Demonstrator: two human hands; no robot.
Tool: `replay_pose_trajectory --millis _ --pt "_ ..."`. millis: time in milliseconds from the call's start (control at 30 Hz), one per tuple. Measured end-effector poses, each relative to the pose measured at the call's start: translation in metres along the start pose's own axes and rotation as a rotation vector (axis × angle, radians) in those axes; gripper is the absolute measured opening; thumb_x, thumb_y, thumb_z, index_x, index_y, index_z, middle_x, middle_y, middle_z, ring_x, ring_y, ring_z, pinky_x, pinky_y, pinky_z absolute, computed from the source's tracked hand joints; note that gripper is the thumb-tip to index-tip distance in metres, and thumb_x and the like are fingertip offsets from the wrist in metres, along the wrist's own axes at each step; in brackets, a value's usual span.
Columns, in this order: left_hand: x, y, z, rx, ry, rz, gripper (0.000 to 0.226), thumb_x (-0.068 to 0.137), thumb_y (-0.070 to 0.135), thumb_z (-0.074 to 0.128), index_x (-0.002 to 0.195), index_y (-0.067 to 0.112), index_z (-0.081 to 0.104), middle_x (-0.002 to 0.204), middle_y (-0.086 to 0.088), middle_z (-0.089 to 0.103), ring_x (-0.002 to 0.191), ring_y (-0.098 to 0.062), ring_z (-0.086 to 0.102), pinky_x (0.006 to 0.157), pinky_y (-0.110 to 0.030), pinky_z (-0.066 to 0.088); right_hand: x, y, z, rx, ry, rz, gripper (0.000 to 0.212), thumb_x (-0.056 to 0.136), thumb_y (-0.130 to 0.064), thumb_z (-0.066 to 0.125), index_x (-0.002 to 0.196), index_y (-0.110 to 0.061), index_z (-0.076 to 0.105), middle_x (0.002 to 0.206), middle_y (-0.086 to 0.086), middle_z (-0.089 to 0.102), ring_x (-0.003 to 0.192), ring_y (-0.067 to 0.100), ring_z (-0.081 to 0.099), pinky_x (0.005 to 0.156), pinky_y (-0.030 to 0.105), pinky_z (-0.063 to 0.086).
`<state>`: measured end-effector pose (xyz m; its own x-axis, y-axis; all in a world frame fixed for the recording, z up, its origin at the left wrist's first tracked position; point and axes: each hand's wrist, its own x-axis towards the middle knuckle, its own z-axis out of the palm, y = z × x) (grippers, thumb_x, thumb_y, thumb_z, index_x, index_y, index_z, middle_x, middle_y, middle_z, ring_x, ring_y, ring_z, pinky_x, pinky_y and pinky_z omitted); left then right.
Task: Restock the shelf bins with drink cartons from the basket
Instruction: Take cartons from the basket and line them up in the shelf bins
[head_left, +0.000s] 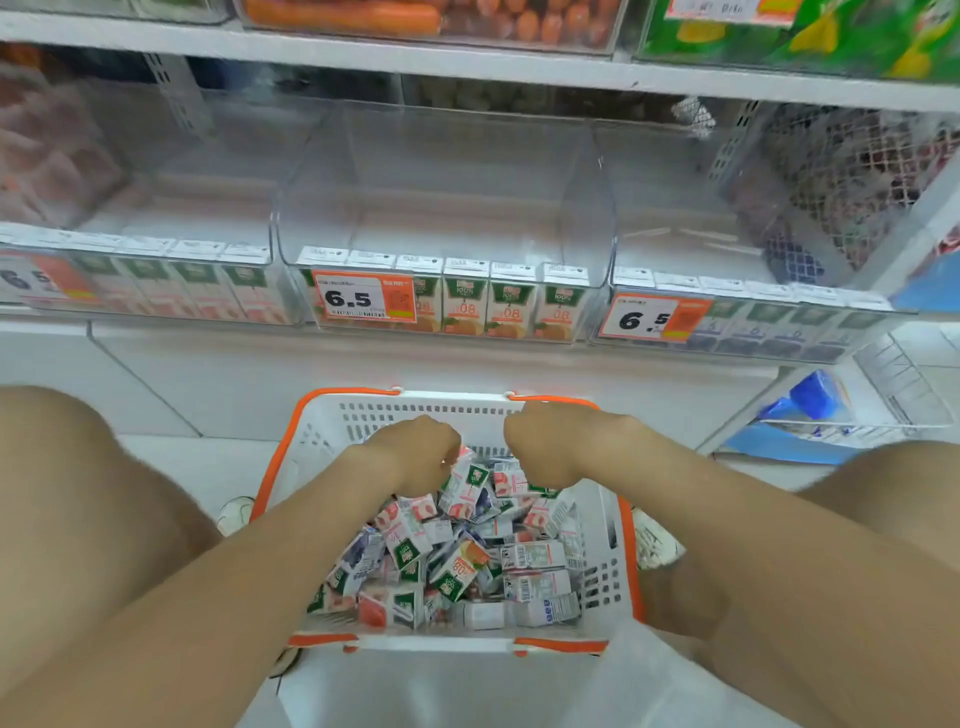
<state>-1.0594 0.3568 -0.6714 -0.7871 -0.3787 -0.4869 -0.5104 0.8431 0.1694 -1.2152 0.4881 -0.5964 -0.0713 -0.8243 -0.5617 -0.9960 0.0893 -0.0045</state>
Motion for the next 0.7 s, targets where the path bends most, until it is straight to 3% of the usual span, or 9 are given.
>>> replay_pose_trajectory --millis 167,267,333,433,500,567,700 --pt "0.024 -0.009 0.049 -0.051 -0.071 -0.033 0.036 0.101 0.008 0.052 0.135 0.015 0.06 0.137 -0.011 0.057 0.115 -0.033 0.064 0.095 -0.045 0.056 0.034 0.021 0.055 0.05 -0.093 0.094 0.027 0.095 0.005 0.047 0.077 -0.015 0.042 0.079 0.003 0.045 0.062 0.018 0.043 0.052 0.029 0.035" --pt "0.037 -0.006 0.074 -0.041 -0.054 0.004 0.064 0.099 -0.002 0.053 0.158 0.017 0.038 0.161 -0.01 0.035 0.133 -0.034 0.054 0.101 -0.045 0.052 0.053 0.036 0.083 0.078 -0.118 0.131 0.017 0.095 0.006 0.046 0.098 -0.006 0.057 0.082 0.004 0.048 0.064 0.017 0.045 0.052 0.029 0.036" --pt "0.046 -0.003 0.086 0.003 0.007 0.049 0.085 0.094 -0.006 0.058 0.165 0.021 0.021 0.168 -0.007 0.022 0.143 -0.035 0.044 0.11 -0.05 0.046 0.066 0.047 0.098 0.126 -0.131 0.16 0.023 0.095 0.006 0.046 0.109 -0.007 0.057 0.086 0.006 0.051 0.067 0.018 0.049 0.057 0.032 0.041" --pt "0.057 0.004 0.096 0.09 0.075 0.053 0.098 0.089 -0.007 0.065 0.166 0.026 0.014 0.168 -0.006 0.021 0.147 -0.035 0.03 0.116 -0.051 0.036 0.083 0.061 0.116 0.184 -0.124 0.191 0.037 0.094 0.006 0.047 0.129 -0.008 0.05 0.104 0.008 0.058 0.085 0.024 0.058 0.075 0.038 0.051" --pt "0.062 0.006 0.104 0.135 0.069 0.032 0.098 0.091 -0.003 0.067 0.167 0.023 0.009 0.168 -0.006 0.019 0.148 -0.036 0.026 0.117 -0.052 0.03 0.095 0.067 0.13 0.193 -0.123 0.186 0.059 0.092 0.006 0.047 0.149 -0.009 0.038 0.139 0.012 0.056 0.116 0.03 0.061 0.095 0.044 0.055" --pt "0.065 0.004 0.112 0.164 0.083 0.025 0.09 0.094 0.004 0.066 0.166 0.02 0.014 0.166 -0.008 0.019 0.143 -0.037 0.03 0.115 -0.052 0.032 0.102 0.067 0.139 0.203 -0.148 0.174 0.078 0.092 0.009 0.047 0.162 -0.014 0.022 0.163 0.01 0.038 0.139 0.033 0.05 0.108 0.049 0.05" --pt "0.067 -0.006 0.114 0.077 0.154 -0.004 0.053 0.1 0.021 0.067 0.148 0.015 0.044 0.154 -0.01 0.032 0.131 -0.035 0.04 0.108 -0.048 0.043 0.116 0.058 0.158 0.23 -0.178 0.187 0.091 0.093 0.008 0.05 0.166 -0.019 0.003 0.172 0.01 0.018 0.144 0.038 0.044 0.109 0.049 0.046"
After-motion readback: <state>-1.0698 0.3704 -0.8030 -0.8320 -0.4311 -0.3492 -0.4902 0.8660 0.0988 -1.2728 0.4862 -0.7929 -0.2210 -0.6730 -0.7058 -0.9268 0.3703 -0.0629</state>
